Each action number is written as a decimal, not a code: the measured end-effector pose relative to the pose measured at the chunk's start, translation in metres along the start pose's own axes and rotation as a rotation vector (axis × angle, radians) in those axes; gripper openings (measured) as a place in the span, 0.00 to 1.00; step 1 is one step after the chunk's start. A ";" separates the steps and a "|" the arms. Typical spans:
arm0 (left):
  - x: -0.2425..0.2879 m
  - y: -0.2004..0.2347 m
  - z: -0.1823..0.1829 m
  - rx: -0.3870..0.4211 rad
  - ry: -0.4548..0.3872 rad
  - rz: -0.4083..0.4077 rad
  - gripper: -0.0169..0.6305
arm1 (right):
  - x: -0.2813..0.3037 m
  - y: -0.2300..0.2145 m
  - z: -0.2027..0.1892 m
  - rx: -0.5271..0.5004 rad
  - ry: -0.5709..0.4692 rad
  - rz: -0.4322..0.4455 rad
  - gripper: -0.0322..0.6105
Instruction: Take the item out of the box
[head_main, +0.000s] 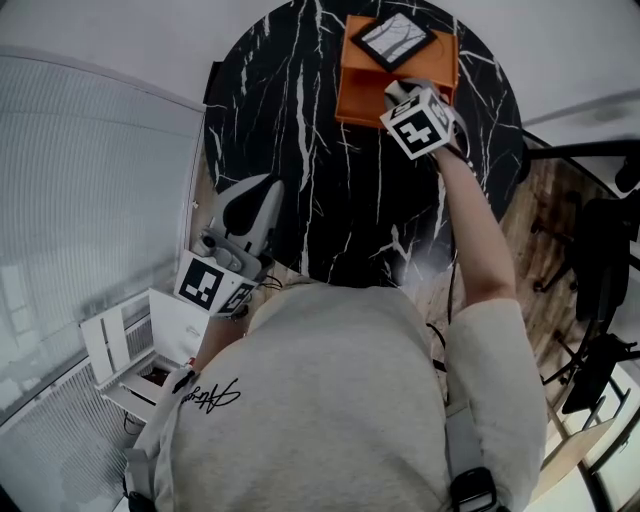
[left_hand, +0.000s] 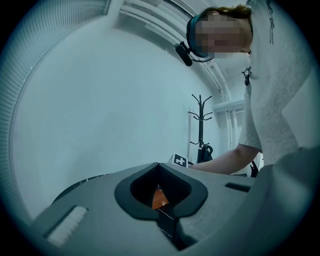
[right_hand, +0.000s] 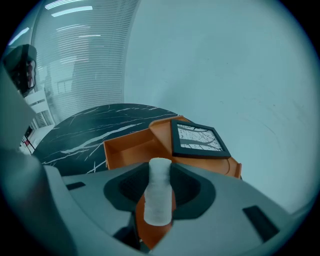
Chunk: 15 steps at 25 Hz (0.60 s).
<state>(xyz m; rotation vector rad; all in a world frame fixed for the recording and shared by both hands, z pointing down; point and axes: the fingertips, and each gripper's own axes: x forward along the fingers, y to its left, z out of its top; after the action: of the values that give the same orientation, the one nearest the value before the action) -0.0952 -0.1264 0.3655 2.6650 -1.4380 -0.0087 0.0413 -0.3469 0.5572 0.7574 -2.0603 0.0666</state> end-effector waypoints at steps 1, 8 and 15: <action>0.001 0.000 0.001 0.001 0.000 -0.003 0.03 | -0.002 0.001 0.001 0.006 -0.004 0.001 0.26; 0.004 -0.003 0.004 0.011 -0.006 -0.026 0.03 | -0.018 0.005 0.013 0.036 -0.054 -0.010 0.26; 0.006 -0.005 0.008 0.022 -0.008 -0.045 0.03 | -0.037 0.007 0.021 0.070 -0.104 -0.020 0.26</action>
<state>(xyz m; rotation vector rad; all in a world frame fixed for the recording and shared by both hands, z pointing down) -0.0878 -0.1296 0.3575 2.7176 -1.3877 -0.0077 0.0366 -0.3295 0.5178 0.8407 -2.1581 0.0904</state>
